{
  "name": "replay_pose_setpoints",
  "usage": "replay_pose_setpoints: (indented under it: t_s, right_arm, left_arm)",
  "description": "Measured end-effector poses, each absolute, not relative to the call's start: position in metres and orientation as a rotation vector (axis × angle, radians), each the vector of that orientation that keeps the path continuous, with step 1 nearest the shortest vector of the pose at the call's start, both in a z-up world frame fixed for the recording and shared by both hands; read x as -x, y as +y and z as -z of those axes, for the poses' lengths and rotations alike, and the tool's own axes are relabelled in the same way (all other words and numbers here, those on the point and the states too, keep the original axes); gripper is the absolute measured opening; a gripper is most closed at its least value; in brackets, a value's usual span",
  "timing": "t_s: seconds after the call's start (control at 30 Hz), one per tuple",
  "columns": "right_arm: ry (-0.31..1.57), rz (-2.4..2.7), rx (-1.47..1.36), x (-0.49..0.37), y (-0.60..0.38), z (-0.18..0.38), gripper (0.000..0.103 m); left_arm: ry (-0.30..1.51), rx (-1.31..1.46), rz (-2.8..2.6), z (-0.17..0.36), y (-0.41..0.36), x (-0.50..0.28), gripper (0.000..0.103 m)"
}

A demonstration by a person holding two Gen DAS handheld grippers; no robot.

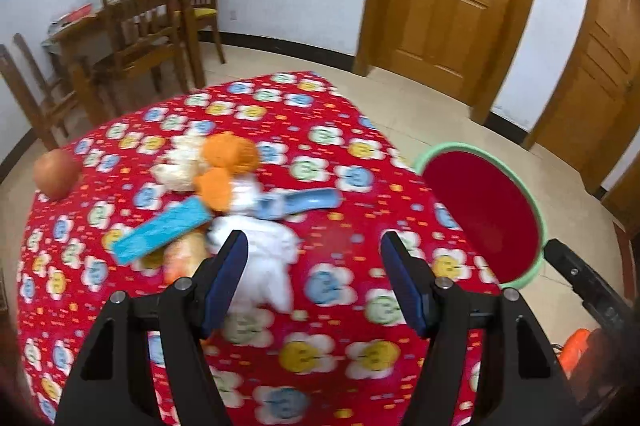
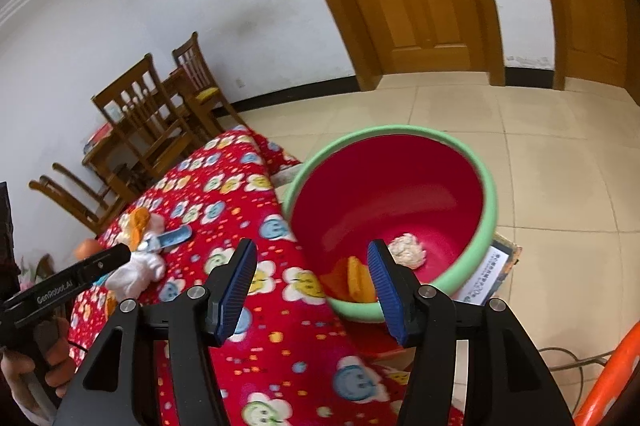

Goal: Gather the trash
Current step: 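Move both tools back over the table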

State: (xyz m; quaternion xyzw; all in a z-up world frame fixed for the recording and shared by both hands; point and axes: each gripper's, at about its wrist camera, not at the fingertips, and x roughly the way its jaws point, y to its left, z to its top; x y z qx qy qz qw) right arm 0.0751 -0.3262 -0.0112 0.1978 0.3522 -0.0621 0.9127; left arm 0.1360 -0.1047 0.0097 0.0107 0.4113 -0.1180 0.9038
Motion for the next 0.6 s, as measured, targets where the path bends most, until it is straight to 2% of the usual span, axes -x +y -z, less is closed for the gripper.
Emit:
replay_pose_setpoints:
  t_s: [0.6]
  right_arm:
    - [0.785,0.018,-0.345,-0.109,-0.258,0.014,0.059]
  left_arm:
    - [0.901,-0.098,0.068,0.026,-0.014,-0.171,0.069]
